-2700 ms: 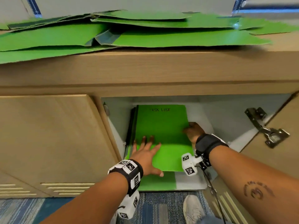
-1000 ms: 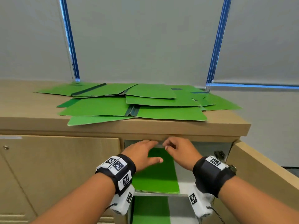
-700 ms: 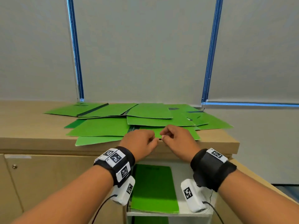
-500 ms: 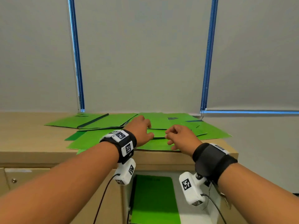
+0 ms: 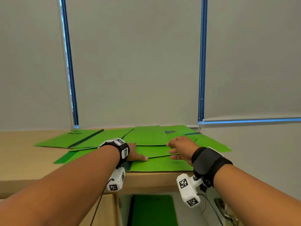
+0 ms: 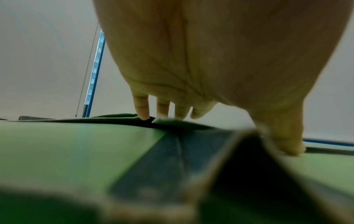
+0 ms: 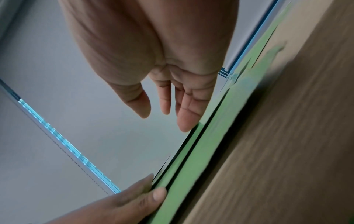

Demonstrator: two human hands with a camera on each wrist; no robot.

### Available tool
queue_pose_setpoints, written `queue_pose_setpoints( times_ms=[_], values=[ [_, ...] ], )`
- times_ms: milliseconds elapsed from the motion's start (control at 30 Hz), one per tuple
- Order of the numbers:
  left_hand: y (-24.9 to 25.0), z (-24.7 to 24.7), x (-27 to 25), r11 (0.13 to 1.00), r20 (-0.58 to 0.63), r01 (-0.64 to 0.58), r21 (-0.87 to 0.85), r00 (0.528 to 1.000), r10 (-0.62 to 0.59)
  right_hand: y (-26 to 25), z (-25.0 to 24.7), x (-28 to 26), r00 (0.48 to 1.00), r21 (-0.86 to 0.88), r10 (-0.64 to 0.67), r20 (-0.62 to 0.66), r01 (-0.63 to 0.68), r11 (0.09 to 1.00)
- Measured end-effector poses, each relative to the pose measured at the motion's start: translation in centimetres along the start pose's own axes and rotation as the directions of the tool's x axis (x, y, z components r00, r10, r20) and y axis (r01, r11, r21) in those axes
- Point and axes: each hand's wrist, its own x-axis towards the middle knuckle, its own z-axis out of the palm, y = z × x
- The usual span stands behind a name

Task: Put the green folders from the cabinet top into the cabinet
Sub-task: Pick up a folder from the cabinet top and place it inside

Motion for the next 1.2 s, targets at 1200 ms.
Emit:
queue_pose_setpoints(
  times_ms=[1200],
  values=[
    [-2.7,2.6,-0.7,0.951,-0.383,-0.277,-0.135,0.9,0.208,-2.6,-2.0,8.7,0.955,-0.537,-0.235,-0.181,0.104,0.837]
  ],
)
